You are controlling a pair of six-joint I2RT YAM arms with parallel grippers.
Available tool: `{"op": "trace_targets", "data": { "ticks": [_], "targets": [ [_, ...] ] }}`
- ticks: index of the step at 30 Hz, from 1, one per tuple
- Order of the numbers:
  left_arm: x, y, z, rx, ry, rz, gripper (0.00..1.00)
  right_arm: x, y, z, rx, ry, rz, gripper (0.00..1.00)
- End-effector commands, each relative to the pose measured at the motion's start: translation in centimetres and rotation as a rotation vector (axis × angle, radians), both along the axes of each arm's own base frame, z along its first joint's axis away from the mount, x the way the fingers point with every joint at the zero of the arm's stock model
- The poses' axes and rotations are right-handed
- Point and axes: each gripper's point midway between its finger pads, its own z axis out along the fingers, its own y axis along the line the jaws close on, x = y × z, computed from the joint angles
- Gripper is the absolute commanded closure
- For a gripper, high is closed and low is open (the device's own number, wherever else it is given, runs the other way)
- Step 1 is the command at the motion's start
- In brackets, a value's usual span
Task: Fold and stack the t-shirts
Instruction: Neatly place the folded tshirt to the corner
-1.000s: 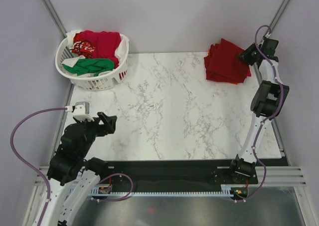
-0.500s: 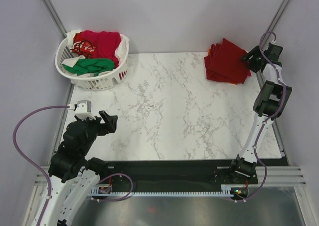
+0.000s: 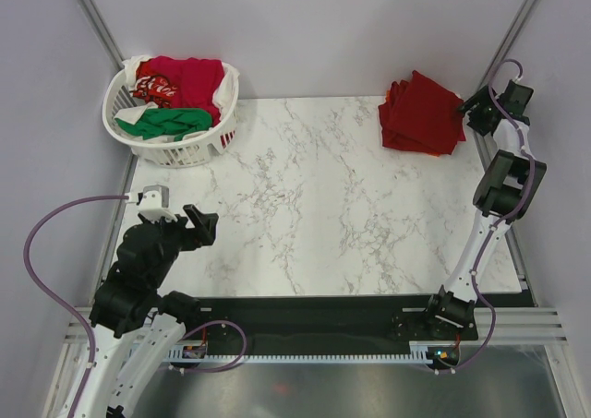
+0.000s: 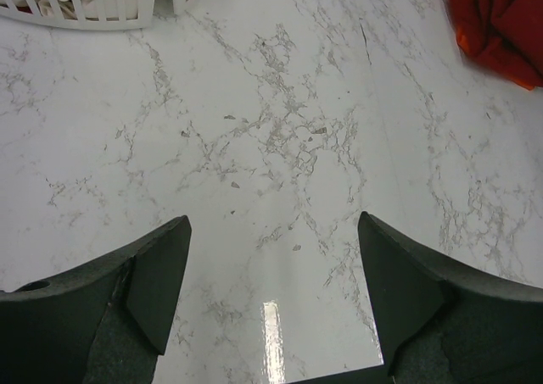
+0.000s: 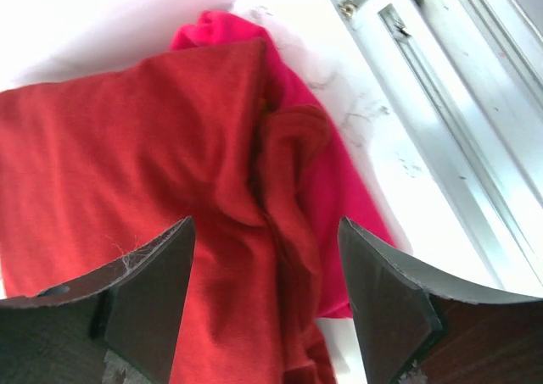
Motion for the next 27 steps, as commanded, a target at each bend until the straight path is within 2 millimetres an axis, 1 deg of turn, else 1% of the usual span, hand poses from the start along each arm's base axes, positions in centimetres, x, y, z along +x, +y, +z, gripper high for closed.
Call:
{"op": "trace_targets", "data": {
  "ticks": [1,3,5,6,8,9,10,11,12,13,14,16,17,20,23,24,25,27],
  "targets": [
    [0.1,0.1,1.3,0.002,-0.037,-0.004,0.13,1.1,0.1,7.9,-0.031,-0.182,0.005,0.24],
    [0.1,0.1,1.3,0.002,-0.037,-0.004,0.13,1.7,0.0,8.5,-0.03,-0.207,-0.007,0.27],
    [0.0,0.1,1.3,0.001,-0.041,-0.003,0.13,2.2,-0.3,8.2,-0.039,-0.208,-0.024,0.3],
    [0.1,0.2,1.3,0.001,-0.04,0.001,0.13,2.6,-0.5,7.6,-0.043,-0.206,-0.028,0.35],
    [0.1,0.2,1.3,0.001,-0.04,0.002,0.13,3.0,-0.7,6.7,-0.045,-0.199,-0.039,0.41],
    [0.1,0.2,1.3,0.001,-0.041,0.002,0.13,3.4,-0.8,5.4,-0.03,-0.186,-0.041,0.46],
    [0.1,0.2,1.3,0.002,-0.038,0.002,0.13,3.5,-0.7,5.0,-0.021,-0.185,-0.037,0.48],
    [0.1,0.2,1.2,0.004,-0.034,0.004,0.13,3.6,-0.8,4.6,-0.017,-0.181,-0.038,0.48],
    [0.1,0.2,1.2,0.002,-0.034,0.004,0.13,3.8,-0.6,3.5,-0.01,-0.171,-0.035,0.5],
    [0.1,0.2,1.2,0.002,-0.036,0.006,0.13,4.0,-0.5,3.3,-0.014,-0.171,-0.036,0.5],
    [0.2,0.2,1.1,0.004,-0.031,0.006,0.13,4.1,-0.3,2.6,-0.012,-0.164,-0.035,0.51],
    [0.2,0.2,1.1,0.004,-0.031,0.007,0.13,4.5,0.0,2.3,-0.017,-0.174,-0.026,0.52],
    [0.2,0.2,1.1,0.005,-0.03,0.007,0.13,4.7,0.0,1.6,-0.015,-0.166,-0.027,0.52],
    [0.3,0.2,1.0,0.008,-0.023,0.008,0.13,5.2,0.2,1.0,-0.014,-0.164,-0.03,0.53],
    [0.3,0.3,1.0,0.008,-0.023,0.011,0.13,5.5,0.1,0.9,-0.024,-0.167,-0.036,0.53],
    [0.4,0.2,0.9,0.009,-0.02,0.011,0.13,5.7,0.1,0.7,-0.028,-0.17,-0.035,0.54],
    [0.4,0.2,0.9,0.01,-0.019,0.011,0.13,5.9,0.2,0.9,-0.03,-0.177,-0.033,0.55],
    [0.4,0.3,0.9,0.01,-0.019,0.013,0.13,6.1,0.1,0.8,-0.032,-0.18,-0.035,0.59]
  ]
}}
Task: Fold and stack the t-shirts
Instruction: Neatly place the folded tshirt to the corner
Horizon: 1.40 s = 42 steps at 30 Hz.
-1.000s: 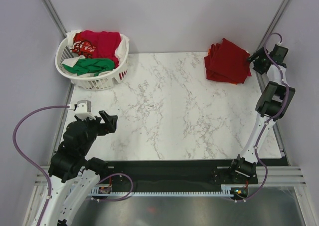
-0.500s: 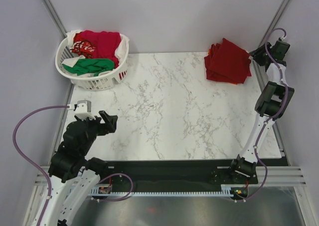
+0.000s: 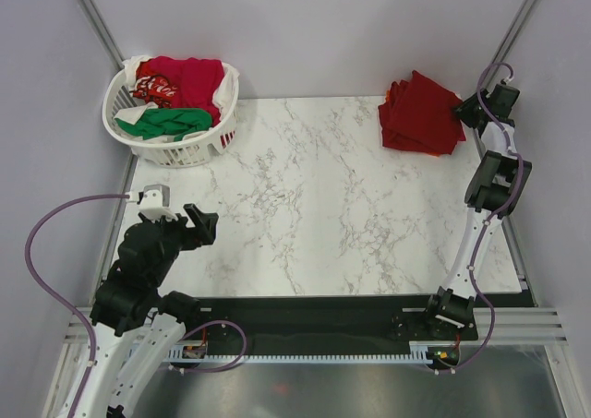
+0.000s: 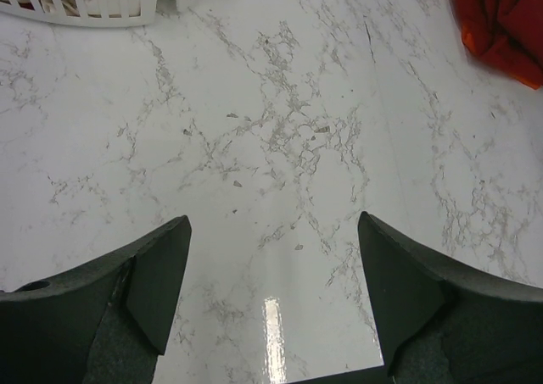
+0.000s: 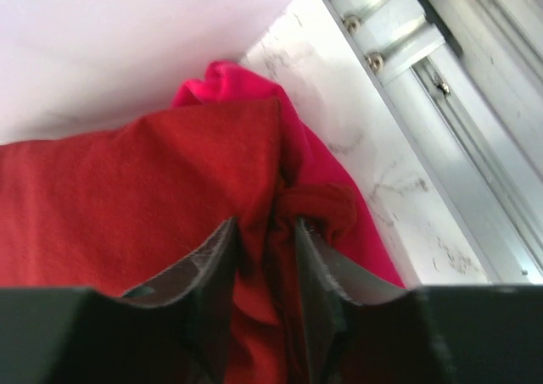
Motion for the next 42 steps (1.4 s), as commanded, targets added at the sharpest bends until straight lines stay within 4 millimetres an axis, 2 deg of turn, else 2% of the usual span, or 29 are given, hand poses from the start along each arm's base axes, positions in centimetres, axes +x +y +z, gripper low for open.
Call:
{"op": "trace_targets", "data": {
  "ticks": [1,5,7,11,18,25,27,30,31,33,36,37,39,40,42],
  "targets": [
    [0.3,0.2,1.0,0.007,-0.025,0.006,0.13,1.7,-0.6,3.3,-0.049,-0.092,-0.011,0.62],
    [0.4,0.2,0.9,0.009,-0.021,0.006,0.13,1.7,-0.8,4.0,-0.073,-0.101,-0.018,0.8],
    [0.4,0.2,0.9,0.008,-0.021,0.006,0.13,1.8,-1.1,4.3,-0.085,-0.108,-0.026,0.86],
    [0.4,0.2,0.9,0.008,-0.019,0.006,0.13,1.8,-1.7,6.1,-0.12,-0.133,-0.037,1.0],
    [0.4,0.2,1.0,0.008,-0.025,0.007,0.13,1.2,-2.9,7.8,-0.182,-0.135,-0.096,1.0],
    [0.3,0.2,1.1,0.006,-0.028,0.006,0.13,1.9,-3.0,9.8,-0.171,-0.202,-0.095,0.98],
    [0.3,0.1,1.1,0.006,-0.026,0.003,0.13,2.1,-2.9,10.5,-0.164,-0.226,-0.082,0.94],
    [0.3,0.2,1.0,0.007,-0.025,0.004,0.13,2.0,-2.9,10.4,-0.154,-0.226,-0.078,0.47],
    [0.3,0.2,1.1,0.006,-0.028,0.004,0.13,1.7,-2.9,10.3,-0.154,-0.216,-0.082,0.28],
    [0.3,0.2,1.1,0.005,-0.029,0.006,0.13,1.2,-3.3,10.2,-0.149,-0.202,-0.104,0.21],
    [0.2,0.1,1.2,0.003,-0.031,0.001,0.13,0.1,-3.5,11.8,-0.166,-0.2,-0.127,0.16],
    [0.2,0.1,1.2,0.004,-0.032,-0.001,0.13,-0.5,-3.5,13.4,-0.175,-0.211,-0.135,0.15],
    [0.2,0.1,1.2,0.003,-0.031,-0.004,0.13,-1.3,-3.1,15.0,-0.193,-0.209,-0.139,0.14],
    [0.2,0.1,1.2,0.003,-0.033,-0.004,0.13,-2.1,-2.6,17.2,-0.211,-0.226,-0.144,0.13],
    [0.2,0.0,1.3,0.0,-0.035,-0.006,0.13,-3.2,-2.3,19.1,-0.24,-0.228,-0.168,0.11]
  ]
}}
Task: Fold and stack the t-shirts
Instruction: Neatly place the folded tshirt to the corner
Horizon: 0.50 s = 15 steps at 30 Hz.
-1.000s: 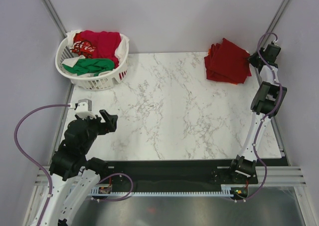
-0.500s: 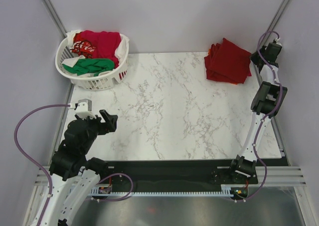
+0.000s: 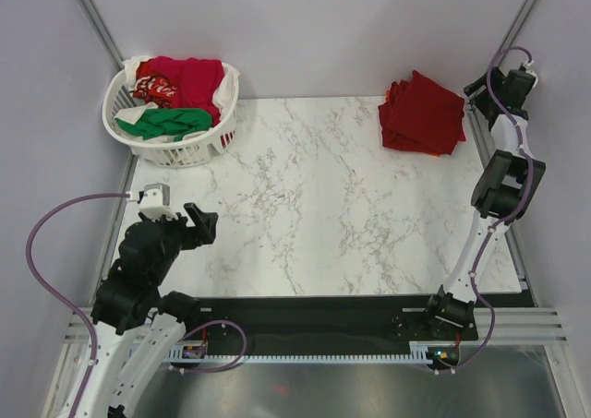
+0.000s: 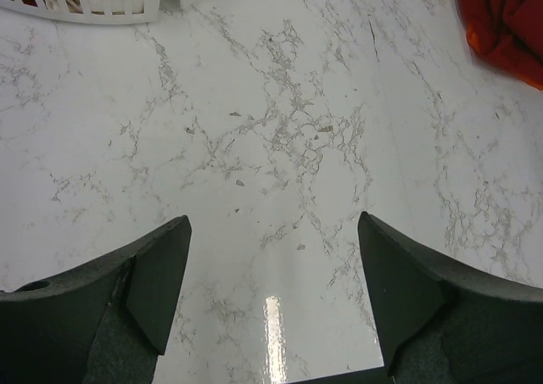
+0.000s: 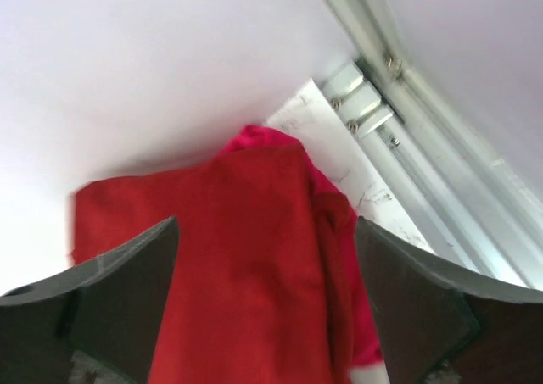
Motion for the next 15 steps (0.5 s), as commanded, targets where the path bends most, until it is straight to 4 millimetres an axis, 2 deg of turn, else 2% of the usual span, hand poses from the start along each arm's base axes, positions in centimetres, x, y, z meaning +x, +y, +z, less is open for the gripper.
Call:
{"op": "trace_targets", "data": {
  "ticks": [1,2,3,5,8,9,10,11,12,13,15],
  "targets": [
    [-0.1,0.0,1.5,-0.003,-0.049,-0.013,0.13,-2.8,0.5,13.7,-0.129,-0.178,-0.048,0.07],
    [-0.1,0.0,1.6,-0.004,-0.052,-0.013,0.13,-3.4,1.2,14.6,-0.127,-0.185,-0.04,0.05],
    [-0.2,0.0,1.7,-0.006,-0.057,-0.013,0.13,-4.9,2.1,16.2,-0.119,-0.2,-0.03,0.02],
    [-0.3,0.0,1.8,-0.009,-0.063,-0.015,0.13,-6.5,3.5,17.7,-0.08,-0.229,-0.011,0.02],
    [-0.4,0.0,1.9,-0.012,-0.07,-0.016,0.12,-9.8,8.5,19.5,-0.028,-0.291,0.106,0.02],
    [-0.4,0.0,1.8,-0.014,-0.068,-0.017,0.12,-11.8,10.5,19.3,-0.009,-0.282,0.145,0.02],
    [-0.4,0.0,1.9,-0.013,-0.068,-0.016,0.12,-12.4,13.0,20.0,-0.01,-0.315,0.2,0.02],
    [-0.4,0.0,1.9,-0.014,-0.07,-0.019,0.12,-13.1,14.7,20.4,-0.006,-0.337,0.23,0.02],
    [-0.3,-0.1,1.8,-0.015,-0.068,-0.018,0.12,-14.9,17.0,20.3,0.007,-0.34,0.275,0.02],
    [-0.4,-0.1,1.9,-0.018,-0.069,-0.019,0.12,-15.7,20.5,20.4,0.006,-0.348,0.361,0.02],
    [-0.4,-0.1,1.9,-0.018,-0.069,-0.019,0.12,-18.0,23.9,19.8,-0.034,-0.342,0.43,0.02]
  ]
}}
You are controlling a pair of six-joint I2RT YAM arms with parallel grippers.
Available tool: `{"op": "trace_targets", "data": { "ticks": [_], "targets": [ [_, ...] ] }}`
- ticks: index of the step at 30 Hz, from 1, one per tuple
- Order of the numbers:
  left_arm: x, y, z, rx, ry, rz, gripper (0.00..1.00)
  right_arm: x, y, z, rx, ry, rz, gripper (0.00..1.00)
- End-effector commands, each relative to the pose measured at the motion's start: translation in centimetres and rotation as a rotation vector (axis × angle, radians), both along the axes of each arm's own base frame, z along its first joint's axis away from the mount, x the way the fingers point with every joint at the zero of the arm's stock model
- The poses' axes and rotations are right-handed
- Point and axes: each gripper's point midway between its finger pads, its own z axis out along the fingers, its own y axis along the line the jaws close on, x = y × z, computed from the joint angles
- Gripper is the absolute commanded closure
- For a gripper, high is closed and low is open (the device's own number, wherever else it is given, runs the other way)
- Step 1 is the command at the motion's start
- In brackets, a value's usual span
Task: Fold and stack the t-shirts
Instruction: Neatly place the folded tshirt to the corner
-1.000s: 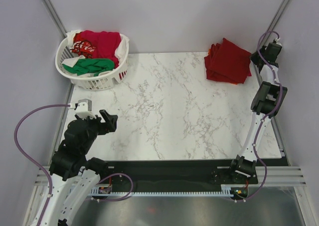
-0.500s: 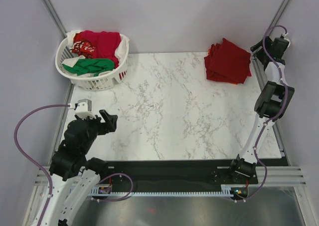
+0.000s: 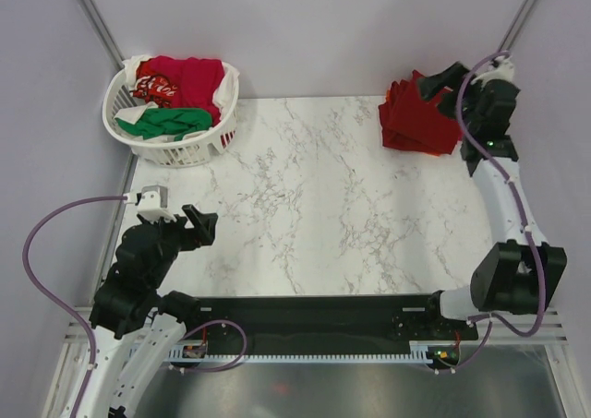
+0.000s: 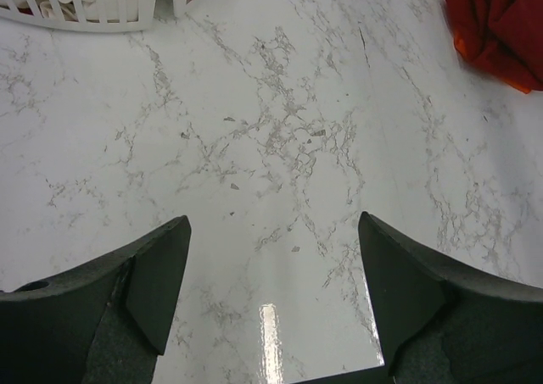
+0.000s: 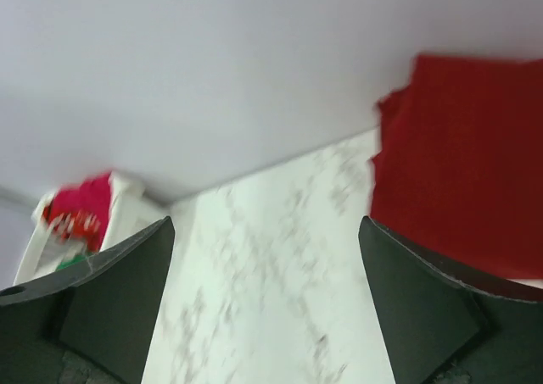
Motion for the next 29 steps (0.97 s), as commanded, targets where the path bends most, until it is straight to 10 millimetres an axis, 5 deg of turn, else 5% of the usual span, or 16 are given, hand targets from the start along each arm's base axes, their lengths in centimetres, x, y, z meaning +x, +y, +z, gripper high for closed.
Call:
{"op": "trace_targets", "data": {
  "ticks": [1,10,18,29],
  "targets": [
    [-0.1,-0.1,1.4,-0.009,-0.046,-0.014,0.12,-3.1,8.2,-1.4,-0.044,-0.006,0.209,0.02],
    [-0.1,-0.3,1.3,-0.008,-0.046,-0.023,0.11,-12.2,10.4,-8.9,-0.061,0.194,0.238,0.02],
    [0.3,0.2,1.0,0.011,-0.032,0.007,0.09,-19.2,12.9,-10.1,-0.033,0.173,0.322,0.02],
    [1.1,0.6,-0.2,0.037,0.02,0.039,0.05,-22.1,13.0,-12.9,-0.103,0.244,0.328,0.02]
  ]
}}
